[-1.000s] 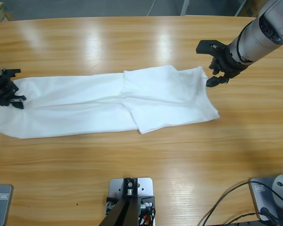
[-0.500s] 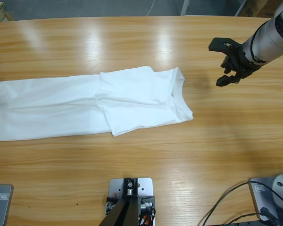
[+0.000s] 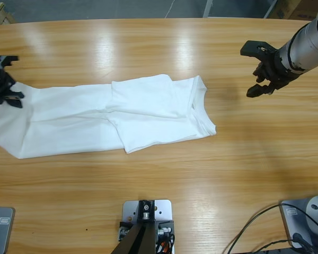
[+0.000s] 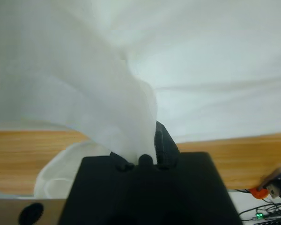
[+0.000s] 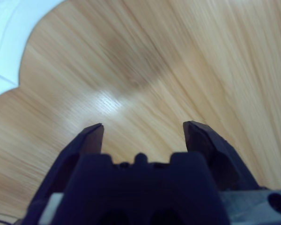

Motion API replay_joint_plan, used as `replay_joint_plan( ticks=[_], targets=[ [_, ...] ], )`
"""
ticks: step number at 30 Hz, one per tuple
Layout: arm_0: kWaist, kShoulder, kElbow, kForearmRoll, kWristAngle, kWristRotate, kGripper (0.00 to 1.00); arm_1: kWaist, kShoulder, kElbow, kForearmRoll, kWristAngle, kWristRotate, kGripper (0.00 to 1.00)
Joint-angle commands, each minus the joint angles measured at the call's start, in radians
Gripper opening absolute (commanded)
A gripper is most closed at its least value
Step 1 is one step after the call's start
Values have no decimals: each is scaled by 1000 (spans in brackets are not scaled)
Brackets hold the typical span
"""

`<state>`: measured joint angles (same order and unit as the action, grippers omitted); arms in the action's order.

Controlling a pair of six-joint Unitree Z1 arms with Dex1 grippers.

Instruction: Fold clothes

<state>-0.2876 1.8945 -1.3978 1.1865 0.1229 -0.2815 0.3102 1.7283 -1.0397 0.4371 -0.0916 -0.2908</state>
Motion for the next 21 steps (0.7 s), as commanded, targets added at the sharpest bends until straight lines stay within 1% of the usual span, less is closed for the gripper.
replay_joint_plan(
  ticks=[1,3,7,10,16,21],
  targets=[
    [-170,33,-160,91,-19,-53,0,-16,34,29,11,-6,12,706],
    [-196,59,-243,117,-33,-59,0,-16,44,26,9,-5,12,706],
    [-272,145,-455,200,-58,-82,0,-16,57,26,8,-4,12,706],
    [-332,210,-569,238,-83,-101,0,-17,59,27,7,-4,12,706],
    [-428,291,-701,282,-116,-126,0,-16,65,27,2,-7,12,706],
    [-475,344,-830,316,-140,-160,0,-16,71,13,1,-8,12,706]
  ],
)
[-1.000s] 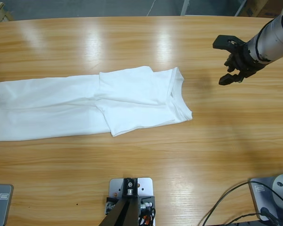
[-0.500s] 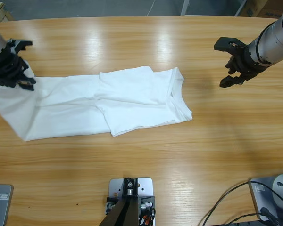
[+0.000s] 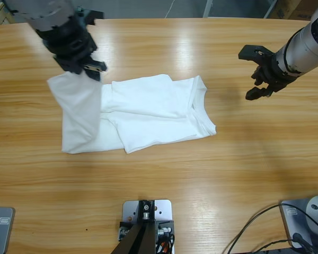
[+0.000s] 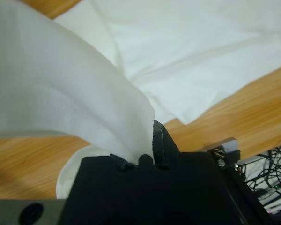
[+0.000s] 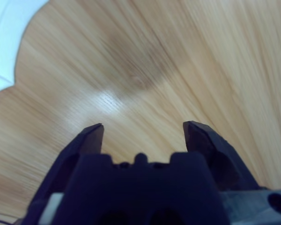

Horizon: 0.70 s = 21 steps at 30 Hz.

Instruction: Fold clothes

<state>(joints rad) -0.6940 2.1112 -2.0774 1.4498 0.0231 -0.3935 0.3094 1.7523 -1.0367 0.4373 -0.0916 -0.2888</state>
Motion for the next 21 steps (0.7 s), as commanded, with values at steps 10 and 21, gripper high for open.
replay_joint_plan(
  ticks=[10,21],
  targets=[
    [-130,260,-370,87,-95,-104,0,-15,44,14,-3,-10,10,706],
    [-159,346,-488,123,-112,-126,0,-15,45,17,-6,-9,10,706]
  ],
)
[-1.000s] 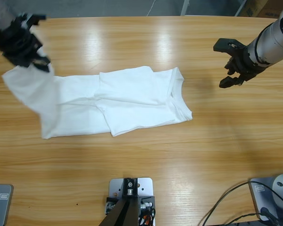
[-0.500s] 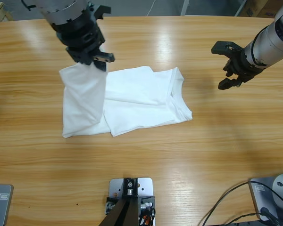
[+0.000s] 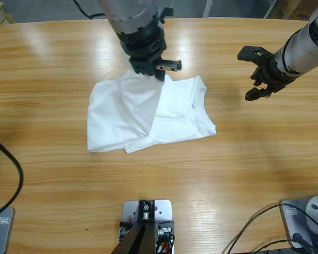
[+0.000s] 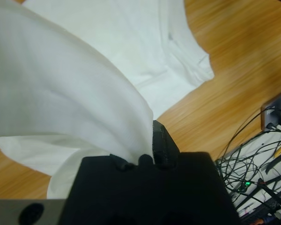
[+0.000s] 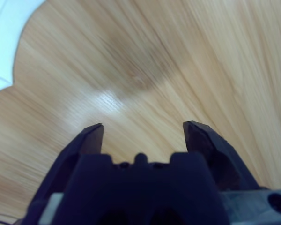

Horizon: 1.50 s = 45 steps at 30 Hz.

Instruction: Fold clothes

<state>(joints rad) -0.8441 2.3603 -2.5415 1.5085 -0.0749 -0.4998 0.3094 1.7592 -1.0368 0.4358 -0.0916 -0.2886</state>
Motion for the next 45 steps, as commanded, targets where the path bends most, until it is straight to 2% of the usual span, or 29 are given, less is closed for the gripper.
replay_joint_plan(
  ticks=[1,8,9,10,11,13,18,20,25,27,28,31,34,36,38,39,40,42,45],
  targets=[
    [-9,104,-36,64,-14,-26,0,-15,37,19,-5,-8,9,706],
    [-10,169,-169,63,-41,-59,0,-16,26,37,-6,-8,9,706],
    [-12,187,-215,63,-55,-62,308,-15,26,37,-6,-8,9,706],
    [-14,204,-256,65,-62,-61,894,-15,26,37,-7,-8,9,706],
    [-14,207,-275,65,-62,-62,973,-16,26,37,-7,-8,9,706],
    [-15,207,-333,64,-62,-63,973,-16,25,37,-7,-7,9,706],
    [-18,250,-592,61,-119,-71,973,-15,27,41,-8,-8,9,706],
    [-18,249,-660,63,-133,-83,973,-15,26,41,-8,-7,10,706],
    [18,138,-654,154,-88,-28,965,12,-21,30,-4,-16,14,701],
    [42,55,-567,156,-61,73,959,72,-50,-9,23,-40,80,702],
    [55,31,-559,156,-56,97,959,98,-54,-34,43,-41,131,730],
    [99,-23,-544,156,-54,123,959,153,-51,-115,137,-37,296,913],
    [125,-86,-382,156,-54,227,947,182,-48,-192,234,-33,632,1000],
    [129,-130,-214,156,-39,314,945,213,-37,-250,295,-32,833,996],
    [129,-179,-19,154,29,349,945,259,-3,-324,359,-26,963,989],
    [129,-203,71,152,63,354,945,284,23,-368,390,-15,984,983],
    [129,-223,146,149,83,359,949,321,55,-410,398,2,934,983],
    [131,-269,263,114,119,369,954,387,105,-467,390,1,632,987],
    [165,-335,410,54,183,366,950,399,126,-524,393,39,606,975]
  ],
)
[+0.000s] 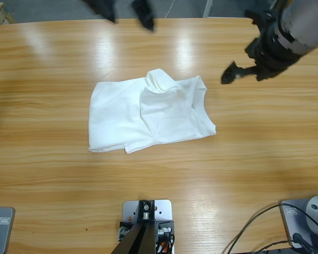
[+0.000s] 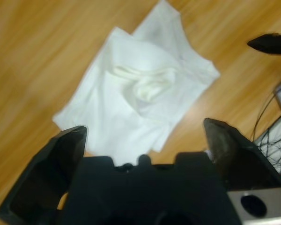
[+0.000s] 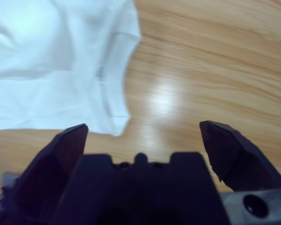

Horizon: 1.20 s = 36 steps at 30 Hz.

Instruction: Fold clothes

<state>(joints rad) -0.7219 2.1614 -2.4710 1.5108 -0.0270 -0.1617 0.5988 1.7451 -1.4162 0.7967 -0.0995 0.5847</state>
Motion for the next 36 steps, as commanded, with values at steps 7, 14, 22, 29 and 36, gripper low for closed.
replay_joint_plan(
  ticks=[7,14,22,29,36],
  targets=[
    [160,-371,893,-359,94,66,954,142,149,-132,-34,165,-945,954],
    [189,-471,1210,-605,-33,79,954,144,200,-99,-175,347,-987,849],
    [218,-471,1245,-636,-66,74,954,147,357,-222,-184,399,-997,849],
    [225,-474,1267,-644,-74,69,954,115,456,-289,-155,416,-1000,839],
    [225,-482,1280,-649,-76,62,954,55,471,-252,-136,428,-1027,690]
  ],
)
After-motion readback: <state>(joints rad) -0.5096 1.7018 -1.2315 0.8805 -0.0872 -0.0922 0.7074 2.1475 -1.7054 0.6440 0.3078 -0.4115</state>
